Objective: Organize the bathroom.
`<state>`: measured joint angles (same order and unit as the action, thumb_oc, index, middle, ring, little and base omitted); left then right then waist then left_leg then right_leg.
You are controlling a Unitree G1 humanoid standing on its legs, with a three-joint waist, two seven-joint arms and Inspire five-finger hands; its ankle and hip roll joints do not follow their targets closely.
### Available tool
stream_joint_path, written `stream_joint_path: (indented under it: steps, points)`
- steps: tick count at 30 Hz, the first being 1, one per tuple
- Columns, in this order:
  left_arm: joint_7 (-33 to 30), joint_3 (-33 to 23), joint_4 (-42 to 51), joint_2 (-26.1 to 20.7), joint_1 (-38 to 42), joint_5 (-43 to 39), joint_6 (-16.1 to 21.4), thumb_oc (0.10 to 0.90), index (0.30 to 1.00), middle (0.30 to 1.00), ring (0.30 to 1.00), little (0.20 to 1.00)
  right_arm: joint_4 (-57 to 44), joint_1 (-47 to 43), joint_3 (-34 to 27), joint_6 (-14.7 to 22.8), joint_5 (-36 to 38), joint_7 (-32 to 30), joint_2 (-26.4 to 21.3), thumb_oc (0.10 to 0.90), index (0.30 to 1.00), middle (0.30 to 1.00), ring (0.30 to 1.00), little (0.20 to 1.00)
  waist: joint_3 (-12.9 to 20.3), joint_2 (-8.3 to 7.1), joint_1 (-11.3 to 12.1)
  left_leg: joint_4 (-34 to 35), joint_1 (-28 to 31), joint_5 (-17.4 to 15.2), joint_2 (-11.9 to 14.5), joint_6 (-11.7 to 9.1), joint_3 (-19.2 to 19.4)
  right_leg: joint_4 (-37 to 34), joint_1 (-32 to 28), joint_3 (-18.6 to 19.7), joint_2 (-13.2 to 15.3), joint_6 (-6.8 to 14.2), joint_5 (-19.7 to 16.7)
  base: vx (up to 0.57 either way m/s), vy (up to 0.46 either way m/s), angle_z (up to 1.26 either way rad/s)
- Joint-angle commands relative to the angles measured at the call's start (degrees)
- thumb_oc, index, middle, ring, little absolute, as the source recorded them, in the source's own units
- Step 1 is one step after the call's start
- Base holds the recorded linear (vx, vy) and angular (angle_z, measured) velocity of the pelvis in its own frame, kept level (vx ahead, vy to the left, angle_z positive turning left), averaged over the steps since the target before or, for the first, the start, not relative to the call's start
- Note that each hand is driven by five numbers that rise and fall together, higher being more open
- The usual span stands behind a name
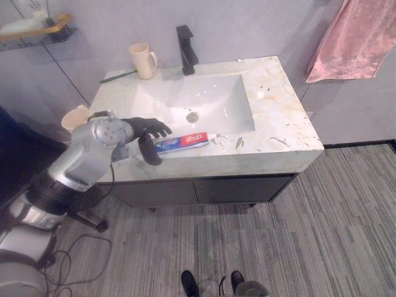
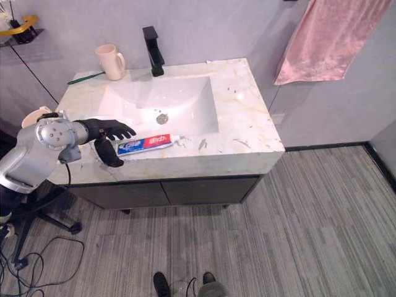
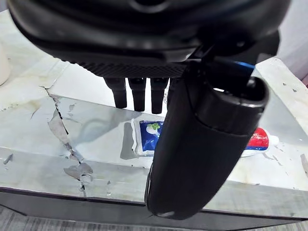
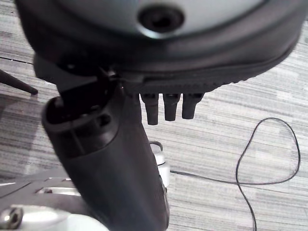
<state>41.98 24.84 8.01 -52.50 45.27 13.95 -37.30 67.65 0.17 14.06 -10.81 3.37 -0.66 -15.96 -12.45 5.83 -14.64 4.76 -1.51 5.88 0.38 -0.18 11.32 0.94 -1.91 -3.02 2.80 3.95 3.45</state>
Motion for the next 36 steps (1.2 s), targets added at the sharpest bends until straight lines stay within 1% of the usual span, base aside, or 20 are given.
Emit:
stream_joint_path:
  steps: [1,3,5,6,7,10,12,13,16,20,24,26,27,28,29,30,31,32,34,36]
  points:
    - [-0.44,-3.43,-1.51,0.62,8.80,5.61,1.77,0.776,0.865,0.865,0.865,0.865,-1.51,2.14,0.54,-0.56,1.85,-0.64,-4.93,0.800,0.900,0.900,0.900,0.900,3.71,-0.13,-0.41,-9.12,-5.88,-3.79,2.17,-2.80,-6.00,3.75,3.74,-4.93,1.32,4.24,-1.42,0.00,0.000,0.00]
    - [0.02,-3.38,-1.68,0.77,8.54,6.16,1.70,0.645,0.667,0.667,0.667,0.667,-1.55,2.12,0.46,-0.55,2.23,-0.64,-4.98,0.800,0.900,0.900,0.900,0.900,3.60,-0.08,-0.39,-9.18,-5.97,-3.79,2.13,-2.80,-5.98,3.73,3.77,-4.93,1.36,4.20,-1.40,0.00,0.000,0.00]
    - [0.23,-3.52,-1.83,0.78,8.40,6.58,1.80,0.563,0.545,0.545,0.545,0.545,-1.71,2.22,0.48,-0.28,2.75,-0.70,-5.01,0.800,0.900,0.900,0.900,0.900,3.42,-0.07,-0.41,-9.30,-6.10,-3.80,2.16,-2.84,-6.03,3.86,3.89,-4.97,1.34,4.15,-1.35,0.00,0.000,0.00]
    - [0.19,-3.52,-1.85,0.78,8.34,6.59,1.73,0.552,0.528,0.528,0.528,0.528,-1.72,2.22,0.45,-0.20,2.84,-0.70,-5.01,0.800,0.900,0.900,0.900,0.900,3.36,-0.07,-0.41,-9.32,-6.15,-3.80,2.15,-2.83,-6.05,3.88,3.92,-4.97,1.35,4.14,-1.32,0.00,0.000,0.00]
    - [0.05,-3.54,-1.82,0.83,8.24,6.56,1.59,0.527,0.491,0.491,0.491,0.491,-1.79,2.18,0.36,0.02,3.15,-0.66,-5.05,0.800,0.900,0.900,0.900,0.900,3.22,-0.07,-0.43,-9.36,-6.24,-3.81,2.11,-2.80,-6.10,3.91,3.99,-4.95,1.36,4.10,-1.29,0.00,0.000,0.00]
    - [-0.06,-3.54,-1.84,0.73,8.37,6.93,1.31,0.515,0.472,0.472,0.472,0.472,-2.14,1.78,0.18,0.47,3.80,-0.31,-5.39,0.800,0.900,0.900,0.900,0.900,2.63,0.08,-0.57,-9.36,-6.58,-3.68,2.06,-2.84,-6.12,4.17,4.49,-4.88,1.37,4.00,-1.19,-0.01,-0.001,0.00]
    - [-0.34,-3.60,-1.78,0.70,8.54,6.82,0.96,0.521,0.481,0.481,0.481,0.481,-2.29,1.54,0.25,0.74,4.30,-0.25,-5.54,0.800,0.900,0.900,0.900,0.900,2.25,0.16,-0.64,-9.35,-6.84,-3.56,2.04,-2.88,-6.11,4.37,4.89,-4.86,1.40,3.94,-1.13,-0.06,0.009,-0.01]
    - [-1.21,-3.63,-1.80,0.80,8.84,6.78,0.60,0.530,0.495,0.495,0.495,0.495,-2.69,1.14,0.37,1.10,4.85,-0.22,-5.96,0.800,0.900,0.900,0.900,0.900,1.45,0.45,-0.87,-9.21,-7.28,-3.34,1.97,-2.96,-6.10,4.75,5.72,-4.69,1.49,3.83,-0.98,-0.09,0.030,-0.02]
    - [-1.78,-3.43,-1.71,0.62,9.47,6.53,0.04,0.529,0.493,0.493,0.493,0.493,-3.09,0.61,0.43,1.14,5.33,-0.05,-6.40,0.800,0.900,0.900,0.900,0.900,0.80,0.77,-1.08,-8.99,-7.80,-3.07,1.94,-3.11,-6.04,5.04,6.63,-4.56,1.54,3.76,-0.94,-0.08,0.030,0.00]
    - [-2.90,-3.19,-1.57,0.04,10.30,5.73,-0.96,0.510,0.465,0.465,0.465,0.465,-3.78,0.27,0.68,1.31,5.96,-0.29,-6.73,0.800,0.900,0.900,0.900,0.900,-0.14,1.15,-1.40,-8.65,-8.43,-2.76,1.79,-3.24,-5.88,5.39,7.88,-4.39,1.65,3.72,-0.92,-0.06,0.020,-0.02]
    - [-5.65,-3.41,-1.85,-0.90,10.52,3.32,-1.07,0.400,0.300,0.300,0.300,0.300,-4.13,0.31,1.04,1.13,6.90,-0.97,-6.66,0.800,0.900,0.900,0.900,0.900,-0.29,1.16,-1.38,-8.62,-8.51,-2.75,1.81,-3.33,-5.74,5.41,8.12,-4.66,1.81,3.73,-0.97,-0.01,0.002,0.00]
    - [-6.44,-3.59,-1.94,-1.18,10.39,2.36,-1.07,0.400,0.300,0.300,0.300,0.300,-4.31,0.56,1.10,1.18,7.01,-1.12,-6.52,0.800,0.900,0.900,0.900,0.900,-0.22,1.02,-1.34,-8.70,-8.55,-2.81,1.82,-3.31,-5.75,5.32,7.97,-4.68,1.83,3.75,-0.96,0.00,0.000,0.00]
    - [-9.20,-3.97,-1.92,-0.98,10.01,0.74,-1.92,0.400,0.300,0.300,0.300,0.300,-4.46,0.71,1.12,1.14,7.12,-1.30,-6.21,0.800,0.900,0.900,0.900,0.900,-0.12,0.78,-1.25,-8.79,-8.65,-2.83,1.80,-3.29,-5.84,5.24,7.83,-4.66,1.79,3.73,-1.01,0.01,-0.031,-0.01]
    - [-12.28,-4.77,-2.03,-0.97,9.69,-2.92,-2.31,0.400,0.300,0.300,0.300,0.300,-4.36,0.89,1.16,1.18,7.45,-1.55,-5.81,0.800,0.900,0.900,0.900,0.900,0.14,0.51,-1.06,-8.87,-8.56,-2.90,1.86,-3.29,-5.89,5.15,7.61,-4.77,1.77,3.75,-1.01,0.02,-0.039,0.00]
    - [-13.73,-5.13,-2.09,-0.90,9.44,-4.06,-2.52,0.400,0.300,0.300,0.300,0.300,-4.37,0.99,1.14,1.18,7.53,-1.65,-5.66,0.800,0.900,0.900,0.900,0.900,0.27,0.39,-1.00,-8.87,-8.51,-2.93,1.91,-3.31,-5.86,5.11,7.50,-4.80,1.76,3.77,-1.01,0.00,0.000,0.00]
    - [-13.73,-5.13,-2.09,-0.90,9.44,-4.06,-2.52,0.400,0.300,0.300,0.300,0.300,-4.37,0.99,1.14,1.18,7.53,-1.65,-5.66,0.800,0.900,0.900,0.900,0.900,0.27,0.39,-1.00,-8.87,-8.51,-2.93,1.91,-3.31,-5.86,5.11,7.50,-4.80,1.76,3.77,-1.01,0.03,-0.037,-0.01]
    - [-20.49,-6.94,-2.48,-0.28,8.09,-10.33,-1.50,0.400,0.300,0.300,0.300,0.300,-4.42,1.57,1.31,1.25,8.14,-2.39,-4.88,0.800,0.900,0.900,0.900,0.900,0.88,-0.23,-0.61,-8.95,-8.29,-3.05,2.06,-3.34,-5.85,4.78,6.81,-5.00,1.69,3.86,-1.02,0.04,-0.034,0.00]
    - [-21.75,-7.44,-2.53,-0.14,7.57,-11.34,-1.18,0.400,0.300,0.300,0.300,0.300,-4.38,1.74,1.30,1.32,8.27,-2.59,-4.68,0.800,0.900,0.900,0.900,0.900,1.02,-0.37,-0.52,-8.99,-8.24,-3.08,2.10,-3.34,-5.83,4.73,6.66,-5.03,1.69,3.86,-1.03,0.05,-0.041,0.01]
    - [-26.08,-9.10,-2.91,0.24,6.34,-15.09,1.07,0.400,0.300,0.300,0.300,0.300,-4.39,2.32,1.21,1.37,8.94,-3.35,-4.12,0.800,0.900,0.900,0.900,0.900,1.54,-0.97,-0.25,-9.04,-7.95,-3.17,2.30,-3.34,-5.72,4.44,6.02,-5.28,1.65,3.91,-1.15,0.04,-0.025,0.03]
    - [-28.80,-10.68,-2.71,0.55,5.02,-16.99,2.64,0.400,0.300,0.300,0.300,0.300,-4.37,2.79,1.02,1.56,9.95,-3.92,-3.63,0.800,0.900,0.900,0.900,0.900,2.08,-1.67,0.05,-9.08,-7.54,-3.26,2.51,-3.33,-5.61,4.18,5.31,-5.48,1.56,3.97,-1.27,0.03,-0.027,0.03]
